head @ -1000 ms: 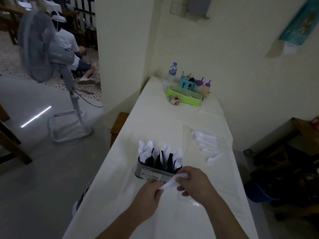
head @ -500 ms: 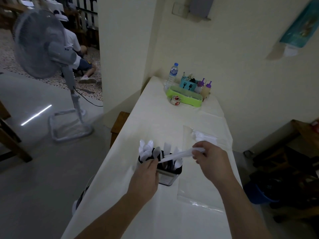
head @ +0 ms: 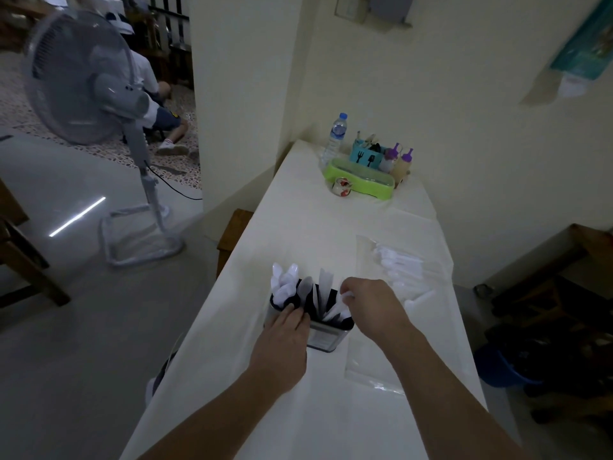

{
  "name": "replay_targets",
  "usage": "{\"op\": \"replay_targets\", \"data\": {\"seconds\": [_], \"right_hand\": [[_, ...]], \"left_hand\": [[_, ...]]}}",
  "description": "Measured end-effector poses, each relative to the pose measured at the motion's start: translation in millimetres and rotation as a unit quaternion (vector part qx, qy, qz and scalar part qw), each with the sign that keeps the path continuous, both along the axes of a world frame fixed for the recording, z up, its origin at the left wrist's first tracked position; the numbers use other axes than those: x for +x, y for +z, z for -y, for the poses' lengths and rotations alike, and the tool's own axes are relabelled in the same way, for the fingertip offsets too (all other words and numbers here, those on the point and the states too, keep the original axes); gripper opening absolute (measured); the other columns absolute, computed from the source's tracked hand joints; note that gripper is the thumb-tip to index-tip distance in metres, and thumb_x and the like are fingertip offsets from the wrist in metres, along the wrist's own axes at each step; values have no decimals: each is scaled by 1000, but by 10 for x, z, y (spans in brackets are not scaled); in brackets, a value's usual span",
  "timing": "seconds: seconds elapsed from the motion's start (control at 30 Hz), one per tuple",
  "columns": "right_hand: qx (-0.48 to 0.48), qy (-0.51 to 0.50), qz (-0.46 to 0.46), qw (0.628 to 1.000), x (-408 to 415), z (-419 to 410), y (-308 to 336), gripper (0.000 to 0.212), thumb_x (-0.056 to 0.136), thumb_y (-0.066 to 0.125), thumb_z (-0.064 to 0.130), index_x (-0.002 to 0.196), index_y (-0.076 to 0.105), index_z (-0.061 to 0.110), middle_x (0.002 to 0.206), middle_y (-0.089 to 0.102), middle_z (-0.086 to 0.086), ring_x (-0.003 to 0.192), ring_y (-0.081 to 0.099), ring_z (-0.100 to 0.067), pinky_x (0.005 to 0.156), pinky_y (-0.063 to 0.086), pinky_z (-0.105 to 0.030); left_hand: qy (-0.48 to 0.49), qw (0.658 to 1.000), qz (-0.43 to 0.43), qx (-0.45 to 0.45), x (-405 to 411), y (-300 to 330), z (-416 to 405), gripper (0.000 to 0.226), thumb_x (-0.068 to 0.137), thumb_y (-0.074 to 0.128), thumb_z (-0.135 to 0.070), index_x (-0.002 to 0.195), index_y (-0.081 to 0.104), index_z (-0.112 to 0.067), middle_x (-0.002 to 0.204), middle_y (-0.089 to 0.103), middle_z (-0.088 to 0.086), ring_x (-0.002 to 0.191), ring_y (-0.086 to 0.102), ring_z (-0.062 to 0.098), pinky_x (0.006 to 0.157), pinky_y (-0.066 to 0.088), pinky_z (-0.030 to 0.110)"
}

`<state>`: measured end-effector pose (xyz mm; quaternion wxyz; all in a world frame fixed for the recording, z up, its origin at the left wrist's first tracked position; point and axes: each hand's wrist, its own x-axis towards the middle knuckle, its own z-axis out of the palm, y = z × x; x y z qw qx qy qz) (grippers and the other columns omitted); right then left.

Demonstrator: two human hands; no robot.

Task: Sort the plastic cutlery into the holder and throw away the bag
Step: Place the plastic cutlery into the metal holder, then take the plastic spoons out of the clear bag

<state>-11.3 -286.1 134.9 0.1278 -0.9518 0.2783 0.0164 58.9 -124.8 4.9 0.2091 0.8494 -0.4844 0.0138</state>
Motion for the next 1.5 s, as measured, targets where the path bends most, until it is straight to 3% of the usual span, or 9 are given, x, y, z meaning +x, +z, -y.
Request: {"op": "replay_targets", "data": {"seconds": [0.2, 0.4, 0.6, 0.9, 1.07, 1.23, 1.37, 1.5], "right_hand": [[6, 27, -64, 998, 161, -47, -235, 27, 85, 53, 2, 101, 72, 12, 98, 71, -9, 95, 64, -25, 73, 43, -25], [6, 2, -37, 999, 207, -92, -319, 26, 89, 50, 7, 114, 56, 11, 101, 66, -16, 94, 62, -33, 73, 46, -33], [2, -1, -33, 999, 195, -184, -359, 33, 89, 52, 10, 122, 50, 11, 111, 60, -14, 100, 60, -33, 82, 50, -38], [8, -19, -5, 1000, -90, -210, -251, 41, 91, 59, 26, 127, 47, 11, 118, 54, -12, 107, 56, -31, 83, 45, -36], [19, -26, 34, 999, -318, -192, -143, 46, 90, 63, 31, 129, 47, 12, 121, 55, -10, 112, 56, -30, 88, 47, -38], [5, -47, 56, 997, -708, -58, -78, 53, 93, 60, 35, 139, 43, 13, 129, 55, -10, 117, 55, -28, 94, 48, -38], [8, -96, 45, 994, -1148, 147, -100, 60, 94, 58, 38, 145, 36, 15, 136, 52, -8, 125, 51, -24, 101, 45, -35], [15, -146, 23, 989, -1600, 371, -183, 58, 94, 58, 37, 144, 37, 15, 136, 52, -7, 126, 51, -24, 101, 45, -35]], "left_hand": [[-7, 999, -23, 23, -9, 6, -34, 60, 65, 63, -15, 124, 64, -6, 125, 66, 9, 122, 59, 28, 96, 52, 46], [-17, 999, -25, 29, -15, -3, -50, 66, 62, 70, -18, 126, 63, -6, 128, 64, 8, 124, 58, 27, 99, 51, 41], [-20, 999, -28, 15, -12, -37, -48, 67, 60, 75, -13, 126, 64, -5, 128, 64, 9, 124, 58, 27, 97, 52, 41], [-21, 998, -26, 57, -4, 41, -17, 67, 56, 79, -12, 121, 66, -3, 123, 67, 11, 119, 61, 31, 93, 54, 45], [-16, 997, -13, 75, -11, 106, 14, 60, 76, 59, -18, 134, 54, 0, 137, 56, 16, 132, 48, 34, 109, 42, 45], [17, 1000, -10, 14, -270, 455, 47, 47, 64, 75, -9, 110, 66, -4, 104, 65, 11, 97, 63, 30, 82, 56, 38], [-3, 998, 20, -56, -564, 573, 157, 43, 73, 60, -11, 116, 63, -6, 109, 62, 10, 101, 58, 28, 88, 52, 37], [-63, 996, 34, -52, -808, 617, 372, 43, 76, 48, -14, 116, 61, -7, 114, 59, 8, 107, 56, 26, 91, 51, 36]]}}
